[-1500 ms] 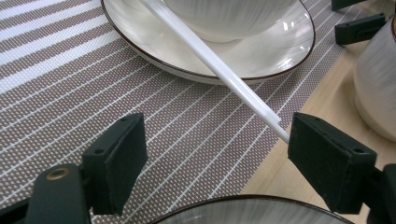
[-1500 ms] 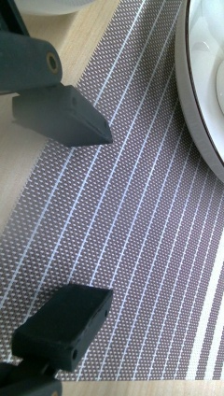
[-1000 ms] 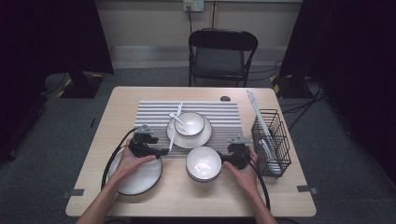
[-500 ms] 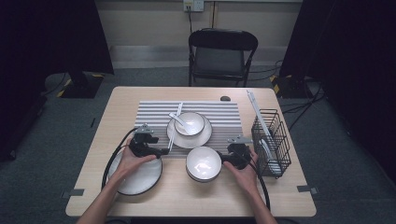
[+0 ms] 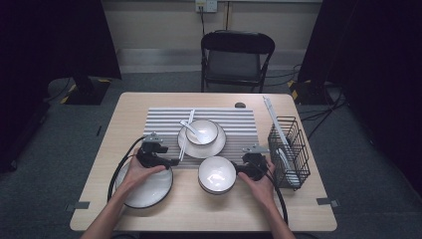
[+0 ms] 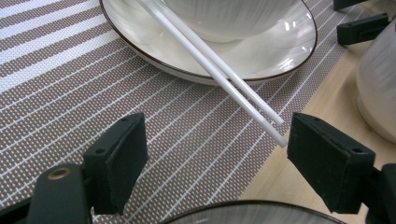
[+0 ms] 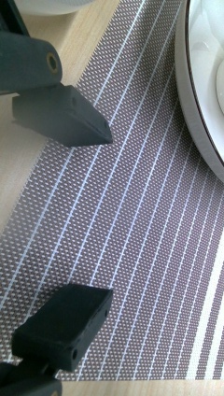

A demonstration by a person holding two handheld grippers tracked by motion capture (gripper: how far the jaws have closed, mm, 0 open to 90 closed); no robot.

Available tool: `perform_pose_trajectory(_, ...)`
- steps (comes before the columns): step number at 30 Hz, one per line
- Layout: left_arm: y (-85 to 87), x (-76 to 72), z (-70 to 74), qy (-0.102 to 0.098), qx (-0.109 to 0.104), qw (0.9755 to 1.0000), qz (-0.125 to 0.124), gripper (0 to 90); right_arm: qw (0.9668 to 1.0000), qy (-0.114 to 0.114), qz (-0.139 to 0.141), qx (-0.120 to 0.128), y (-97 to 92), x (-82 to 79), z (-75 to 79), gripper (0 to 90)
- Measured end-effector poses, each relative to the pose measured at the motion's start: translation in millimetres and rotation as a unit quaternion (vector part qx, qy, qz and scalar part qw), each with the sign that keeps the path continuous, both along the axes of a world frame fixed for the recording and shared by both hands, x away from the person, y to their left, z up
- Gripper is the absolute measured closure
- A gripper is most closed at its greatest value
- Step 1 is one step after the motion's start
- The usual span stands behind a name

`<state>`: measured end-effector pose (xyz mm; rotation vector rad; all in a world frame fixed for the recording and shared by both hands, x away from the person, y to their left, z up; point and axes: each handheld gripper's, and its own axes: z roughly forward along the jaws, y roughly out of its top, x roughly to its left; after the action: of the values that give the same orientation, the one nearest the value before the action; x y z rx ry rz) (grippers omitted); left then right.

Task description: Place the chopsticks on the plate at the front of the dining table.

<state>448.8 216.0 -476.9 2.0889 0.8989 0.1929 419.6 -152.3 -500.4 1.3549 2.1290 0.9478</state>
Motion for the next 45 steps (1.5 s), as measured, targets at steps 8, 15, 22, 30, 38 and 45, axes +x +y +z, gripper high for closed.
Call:
perform_pose_trajectory(8, -0.2, 1.9, -0.3, -0.002, -0.003, 0.9999, 0.012, 20.8, 1.0000, -0.001, 0.001, 0.000, -0.1, 0.1, -0.1, 20.4)
perform_pose_trajectory(15, 7.1, 2.0, 2.9, -0.004, -0.012, 0.9997, 0.020, 21.0, 1.0000, 0.000, -0.001, 0.000, 0.1, 0.0, 0.0, 20.4)
perform_pose_trajectory(22, 4.2, 4.0, -1.4, 0.000, -0.002, 0.9997, 0.024, 21.8, 1.0000, 0.000, 0.000, 0.000, 0.0, 0.0, 0.0, 20.4)
perform_pose_trajectory(30, -4.3, 3.0, -2.4, -0.005, 0.007, 0.9998, 0.018, 22.0, 1.0000, 0.000, 0.000, 0.000, 0.0, 0.0, 0.0, 20.4)
perform_pose_trajectory(38, -4.8, 0.8, -2.6, 0.003, 0.013, 0.9999, 0.010, 21.9, 1.0000, 0.000, -0.001, 0.000, 0.1, 0.0, 0.0, 20.4)
perform_pose_trajectory(45, -3.3, -1.7, -1.4, 0.005, 0.009, 0.9999, 0.007, 20.8, 1.0000, 0.000, -0.001, 0.000, 0.1, 0.0, 0.0, 20.4)
